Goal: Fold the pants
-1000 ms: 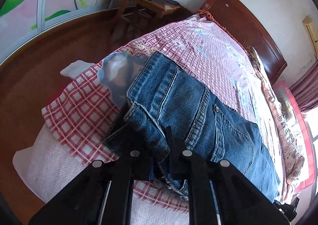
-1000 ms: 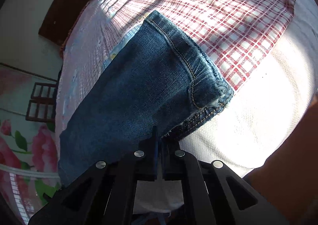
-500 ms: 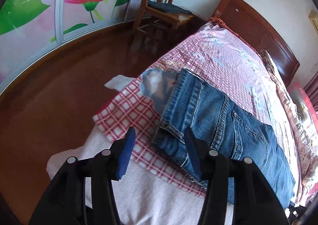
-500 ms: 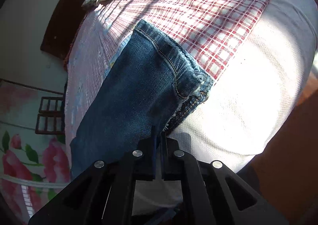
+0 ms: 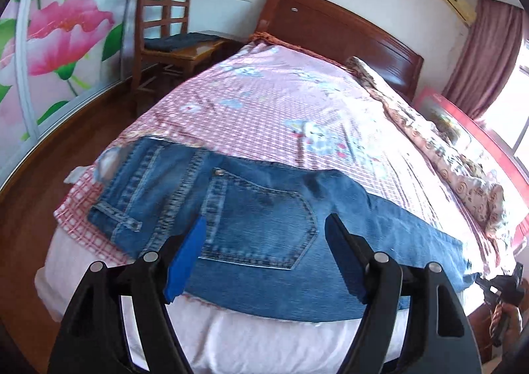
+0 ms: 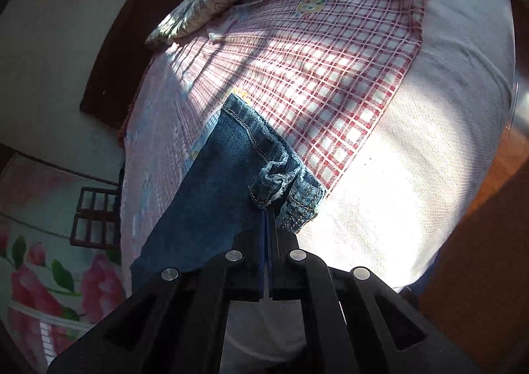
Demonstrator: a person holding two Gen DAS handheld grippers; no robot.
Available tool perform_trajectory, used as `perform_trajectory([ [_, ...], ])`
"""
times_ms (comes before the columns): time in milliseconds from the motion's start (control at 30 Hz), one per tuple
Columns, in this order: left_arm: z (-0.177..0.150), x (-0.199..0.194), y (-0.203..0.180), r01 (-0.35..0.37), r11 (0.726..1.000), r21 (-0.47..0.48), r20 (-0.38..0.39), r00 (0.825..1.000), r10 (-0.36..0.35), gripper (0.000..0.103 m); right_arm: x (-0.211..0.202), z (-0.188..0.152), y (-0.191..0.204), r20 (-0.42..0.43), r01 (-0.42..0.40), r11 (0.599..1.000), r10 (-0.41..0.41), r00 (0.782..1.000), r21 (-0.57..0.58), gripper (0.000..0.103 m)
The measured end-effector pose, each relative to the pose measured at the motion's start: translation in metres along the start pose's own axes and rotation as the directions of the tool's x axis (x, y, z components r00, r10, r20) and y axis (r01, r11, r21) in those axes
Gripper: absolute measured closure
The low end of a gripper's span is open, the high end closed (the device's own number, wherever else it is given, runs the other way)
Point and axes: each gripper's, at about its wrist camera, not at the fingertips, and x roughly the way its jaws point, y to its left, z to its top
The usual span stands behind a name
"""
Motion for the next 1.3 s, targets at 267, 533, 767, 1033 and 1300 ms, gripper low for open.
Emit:
perform_trajectory([
  [267,-0.005,0.056,-0.069,0.105,0.989,0.108,-0.084,0.992,-0.096,0.026,0.002,-0.015,-0.033,-0.02,0.068,0.99,-0.066,0.998,0.122,0.103],
  [533,-0.029,0.106,-0.044,0.051,0.998,-0.027,-0.237,0.97,-0.056,0.022,-0.032,-0.016,-0.066,0.187,-0.223,0.941,0.179,0.966,0.253,0.103],
  [767,-0.039,0.107,-0.058,0.04,0.997,0.069,-0.222,0.975,-0.023,0.014,-0.028,0.007,-0.029,0.222,-0.19,0.974,0.16,0.962,0.123,0.061],
  [1033,-0.035,0.108,-0.053,0.062,0.998,0.023,-0.225,0.973,-0.055,0.011,0.003,0.02,-0.016,0.116,0.027,1.0,-0.026,0.993,-0.006,0.061],
  [1300,-0.033,0.107,-0.048,0.075,0.997,-0.007,-0.233,0.97,-0.074,0.01,0.001,0.0,-0.022,0.042,0.002,0.992,0.003,0.999,-0.124,0.07],
])
